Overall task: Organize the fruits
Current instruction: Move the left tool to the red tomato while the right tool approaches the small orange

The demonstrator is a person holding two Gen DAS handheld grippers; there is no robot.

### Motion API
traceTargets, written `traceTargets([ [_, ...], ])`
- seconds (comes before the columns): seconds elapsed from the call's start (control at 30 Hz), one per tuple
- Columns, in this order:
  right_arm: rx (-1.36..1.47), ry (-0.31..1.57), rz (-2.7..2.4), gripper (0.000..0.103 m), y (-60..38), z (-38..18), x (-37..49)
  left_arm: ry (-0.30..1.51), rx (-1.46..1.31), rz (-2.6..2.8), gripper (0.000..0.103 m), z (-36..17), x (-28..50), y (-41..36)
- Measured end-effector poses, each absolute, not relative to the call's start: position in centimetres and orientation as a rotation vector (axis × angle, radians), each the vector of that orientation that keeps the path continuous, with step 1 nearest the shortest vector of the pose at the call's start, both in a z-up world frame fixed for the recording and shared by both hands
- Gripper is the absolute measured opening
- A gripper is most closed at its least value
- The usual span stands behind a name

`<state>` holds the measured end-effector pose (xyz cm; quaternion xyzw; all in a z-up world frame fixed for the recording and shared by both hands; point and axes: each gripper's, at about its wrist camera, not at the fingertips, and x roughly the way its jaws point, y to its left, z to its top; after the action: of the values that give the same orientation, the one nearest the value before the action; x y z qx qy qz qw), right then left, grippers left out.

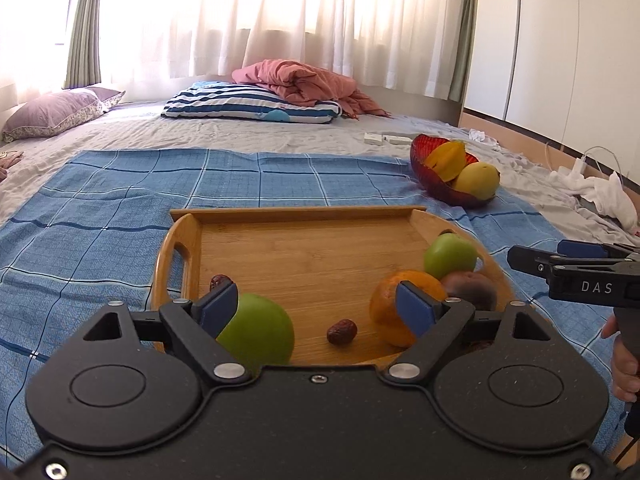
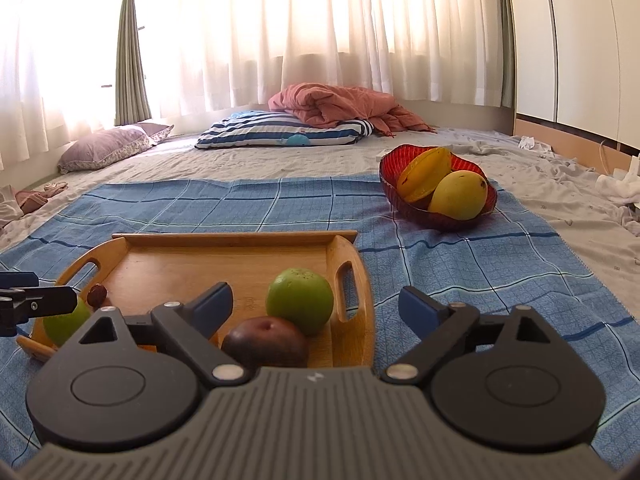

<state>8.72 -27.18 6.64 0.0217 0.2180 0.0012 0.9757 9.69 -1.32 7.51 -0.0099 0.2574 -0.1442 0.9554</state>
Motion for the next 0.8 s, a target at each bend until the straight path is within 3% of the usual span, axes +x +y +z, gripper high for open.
traceTargets([
  [0.8,0.037,0.38,-0.028,0.101,-28.2,0.7,3.7,0.583,0.065,-0.404,0.094,2.4,5.5,-7.4],
])
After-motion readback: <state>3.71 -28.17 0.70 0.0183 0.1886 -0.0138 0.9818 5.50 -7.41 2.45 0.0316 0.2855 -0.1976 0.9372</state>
